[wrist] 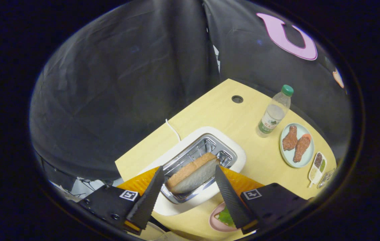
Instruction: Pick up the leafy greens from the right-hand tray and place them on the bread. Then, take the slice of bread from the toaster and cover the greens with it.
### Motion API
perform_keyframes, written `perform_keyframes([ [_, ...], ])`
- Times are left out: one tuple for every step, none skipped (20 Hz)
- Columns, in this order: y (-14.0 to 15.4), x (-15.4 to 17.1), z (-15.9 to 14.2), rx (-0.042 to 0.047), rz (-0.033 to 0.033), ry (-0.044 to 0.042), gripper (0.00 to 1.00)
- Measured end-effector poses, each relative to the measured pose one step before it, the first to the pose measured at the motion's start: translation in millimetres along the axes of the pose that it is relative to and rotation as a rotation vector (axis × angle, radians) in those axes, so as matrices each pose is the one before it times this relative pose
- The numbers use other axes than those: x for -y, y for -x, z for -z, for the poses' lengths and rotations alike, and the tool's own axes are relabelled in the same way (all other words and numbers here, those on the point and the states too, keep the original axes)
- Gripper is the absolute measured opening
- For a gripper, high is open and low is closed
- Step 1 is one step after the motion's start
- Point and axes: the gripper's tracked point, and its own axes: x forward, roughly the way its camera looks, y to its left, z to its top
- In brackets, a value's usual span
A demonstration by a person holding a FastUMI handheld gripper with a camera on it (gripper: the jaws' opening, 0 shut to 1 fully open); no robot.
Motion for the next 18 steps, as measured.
perform_keyframes([
  [-2.35, 0.49, 3.28, -0.01235, 0.0118, 0.00866, 0.97],
  [-1.94, -0.53, 1.92, -0.01143, 0.0112, 0.01019, 0.97],
  [-1.02, -1.77, 1.71, -0.00454, 0.00102, 0.00718, 0.97],
  [-0.48, -2.61, 1.5, -0.00242, -0.00464, 0.00132, 0.91],
  [-2.07, -1.37, 2.1, -0.00534, -0.00552, -0.0032, 0.85],
  [0.33, 0.28, 1.66, -0.00587, -0.00344, -0.00537, 0.8],
  [2.53, 0.32, 1.77, -0.00529, 0.00199, -0.00034, 0.74],
  [2.18, 1.14, 1.23, -0.00424, -0.0007, 0.00232, 0.68],
  [1.33, -2.45, 1.47, 0.00052, -0.00161, 0.00225, 0.62],
  [1.13, 1.65, 0.2, 0.00234, 0.00287, 0.00652, 0.56],
  [1.5, 1.25, 1.59, 0.00441, 0.00187, 0.00167, 0.5],
  [1.51, 2.15, 1.5, 0.00336, 0.00135, 0.00103, 0.44],
  [2.28, -1.54, 1.42, 0.00293, -0.00574, -0.00624, 0.39],
  [2.35, -1.8, 0.11, 0.00811, -0.00897, -0.00843, 0.33],
  [3.93, -0.39, -2.36, 0.0155, -0.00809, -0.01192, 0.27],
  [-1.91, 0.12, -3.34, 0.02252, -0.0089, -0.0397, 0.2],
  [7.7, 2.59, 0.86, 0.00262, -0.00766, -0.01985, 0.13],
  [4.08, 2.63, -3.96, 0.01367, -0.00739, -0.0157, 0.07],
])
